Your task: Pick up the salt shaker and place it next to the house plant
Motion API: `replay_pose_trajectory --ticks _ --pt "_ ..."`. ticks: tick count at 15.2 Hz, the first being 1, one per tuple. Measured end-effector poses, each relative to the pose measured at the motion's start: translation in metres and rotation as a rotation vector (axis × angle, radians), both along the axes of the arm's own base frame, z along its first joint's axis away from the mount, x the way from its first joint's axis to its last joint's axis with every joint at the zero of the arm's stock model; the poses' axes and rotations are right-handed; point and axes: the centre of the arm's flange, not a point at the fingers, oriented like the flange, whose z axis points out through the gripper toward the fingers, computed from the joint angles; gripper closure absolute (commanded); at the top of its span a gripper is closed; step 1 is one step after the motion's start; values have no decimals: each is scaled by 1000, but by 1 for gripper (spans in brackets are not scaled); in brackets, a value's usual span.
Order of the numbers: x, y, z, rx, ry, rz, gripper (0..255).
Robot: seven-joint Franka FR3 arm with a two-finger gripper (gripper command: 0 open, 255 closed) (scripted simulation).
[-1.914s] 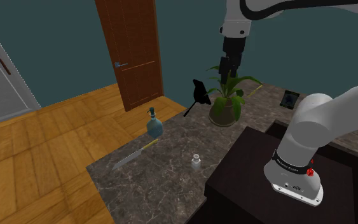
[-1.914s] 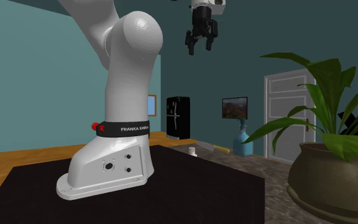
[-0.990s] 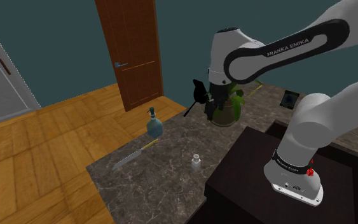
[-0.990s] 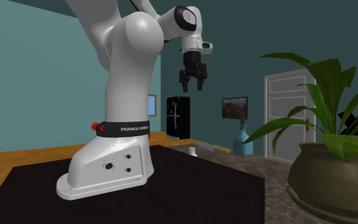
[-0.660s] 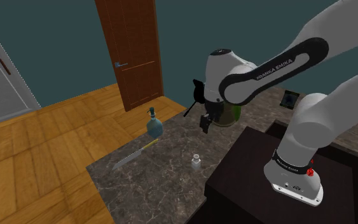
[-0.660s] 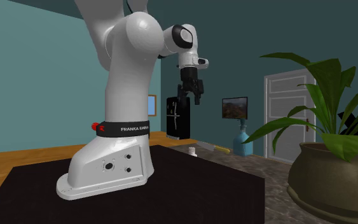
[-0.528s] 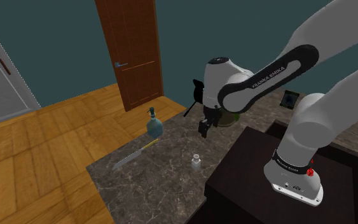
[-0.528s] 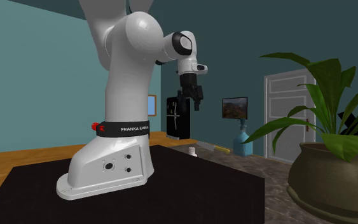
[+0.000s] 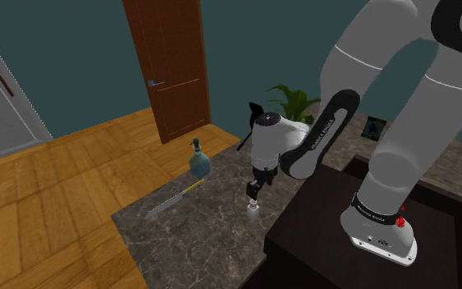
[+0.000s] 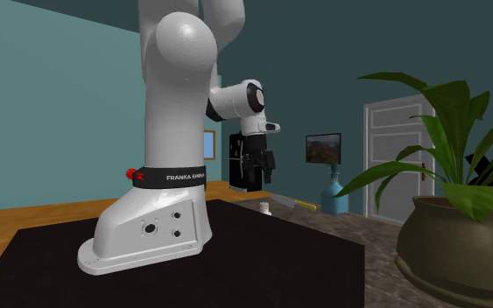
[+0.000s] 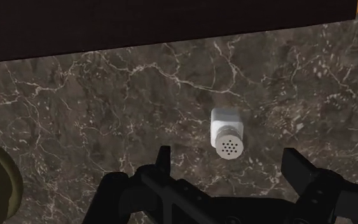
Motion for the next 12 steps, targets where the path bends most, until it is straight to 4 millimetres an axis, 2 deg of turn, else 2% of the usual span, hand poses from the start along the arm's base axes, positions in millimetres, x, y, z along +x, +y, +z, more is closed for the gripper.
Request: replay_pose_trajectory --ticks 5,12 --pt "11 18 -59 -22 -16 -20 0" --pt "12 17 -104 -29 -23 -22 0"
